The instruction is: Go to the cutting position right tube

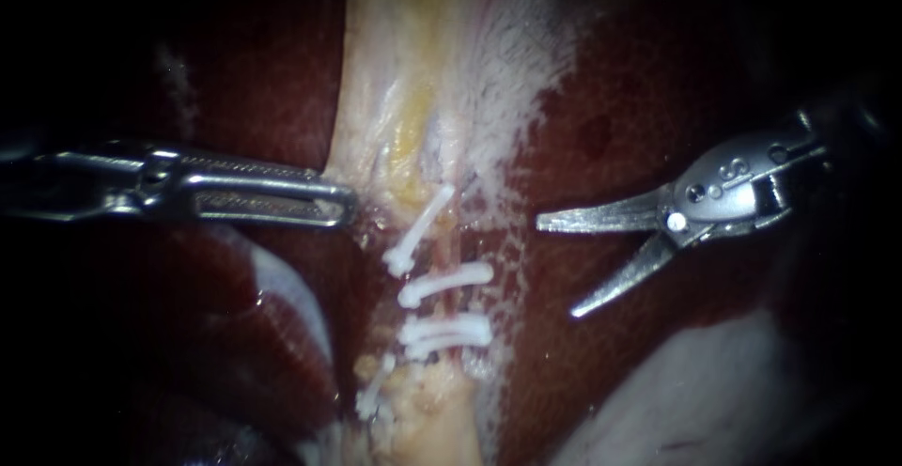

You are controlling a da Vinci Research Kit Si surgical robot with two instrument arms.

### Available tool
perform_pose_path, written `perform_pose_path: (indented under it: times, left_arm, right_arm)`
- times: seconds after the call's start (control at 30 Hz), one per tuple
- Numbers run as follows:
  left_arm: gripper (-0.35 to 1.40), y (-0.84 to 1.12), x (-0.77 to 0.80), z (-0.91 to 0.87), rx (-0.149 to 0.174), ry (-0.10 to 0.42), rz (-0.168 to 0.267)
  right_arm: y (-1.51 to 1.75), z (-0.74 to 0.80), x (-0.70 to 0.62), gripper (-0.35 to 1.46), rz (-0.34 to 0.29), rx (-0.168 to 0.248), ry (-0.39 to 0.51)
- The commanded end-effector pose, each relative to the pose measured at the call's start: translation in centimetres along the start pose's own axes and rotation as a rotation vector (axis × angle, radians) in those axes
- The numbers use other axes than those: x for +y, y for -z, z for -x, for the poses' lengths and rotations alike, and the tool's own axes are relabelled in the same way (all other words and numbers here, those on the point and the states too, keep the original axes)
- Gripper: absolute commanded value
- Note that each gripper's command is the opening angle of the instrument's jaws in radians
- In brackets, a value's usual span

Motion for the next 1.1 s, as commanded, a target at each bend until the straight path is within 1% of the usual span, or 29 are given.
perform_pose_path:
  times: [0.03, 0.17, 0.3, 0.37, 0.43, 0.5, 0.6, 0.7, 0.73, 0.77, 0.8, 1.0, 1.1]
  left_arm:
    - [-0.35, 0.0, 0.0, 0.0, 0.0, 0.0, 0.0]
    - [-0.35, 0.02, 0.0, 0.0, 0.0, 0.0, -0.001]
    - [-0.35, 0.07, 0.0, 0.03, 0.001, 0.002, -0.005]
    - [-0.35, 0.11, 0.0, 0.06, 0.002, 0.003, -0.008]
    - [-0.35, 0.14, 0.0, 0.08, 0.002, 0.004, -0.01]
    - [-0.35, 0.19, 0.0, 0.1, 0.003, 0.005, -0.013]
    - [-0.35, 0.28, 0.01, 0.18, 0.001, 0.01, -0.008]
    - [-0.35, 0.4, 0.04, 0.29, 0.0, 0.023, -0.004]
    - [-0.35, 0.44, 0.04, 0.33, 0.0, 0.02, -0.003]
    - [-0.35, 0.49, 0.05, 0.38, -0.001, 0.017, 0.0]
    - [-0.35, 0.52, 0.06, 0.41, -0.002, 0.013, 0.001]
    - [-0.35, 0.7, 0.03, 0.6, -0.006, -0.004, 0.01]
    - [-0.35, 0.76, -0.01, 0.67, -0.007, -0.012, 0.014]
  right_arm:
    - [0.0, 0.0, 0.0, 1.43, 0.0, 0.0, 0.0]
    - [0.0, 0.01, 0.0, 1.43, -0.006, 0.001, 0.006]
    - [-0.03, 0.04, 0.0, 1.43, -0.009, -0.003, -0.11]
    - [-0.05, 0.07, 0.0, 1.42, -0.02, -0.005, -0.167]
    - [-0.07, 0.11, -0.01, 1.4, -0.029, -0.006, -0.2]
    - [-0.09, 0.13, -0.02, 1.37, -0.038, -0.007, -0.21]
    - [-0.09, 0.16, -0.03, 1.21, -0.08, -0.033, -0.221]
    - [-0.08, 0.18, -0.06, 0.91, -0.14, -0.076, -0.253]
    - [-0.08, 0.19, -0.07, 0.86, -0.167, -0.087, -0.271]
    - [-0.09, 0.2, -0.09, 0.85, -0.18, -0.104, -0.279]
    - [-0.1, 0.22, -0.1, 0.85, -0.187, -0.113, -0.29]
    - [-0.2, 0.33, -0.18, 0.71, -0.235, -0.135, -0.353]
    - [-0.26, 0.36, -0.19, 0.68, -0.256, -0.142, -0.369]
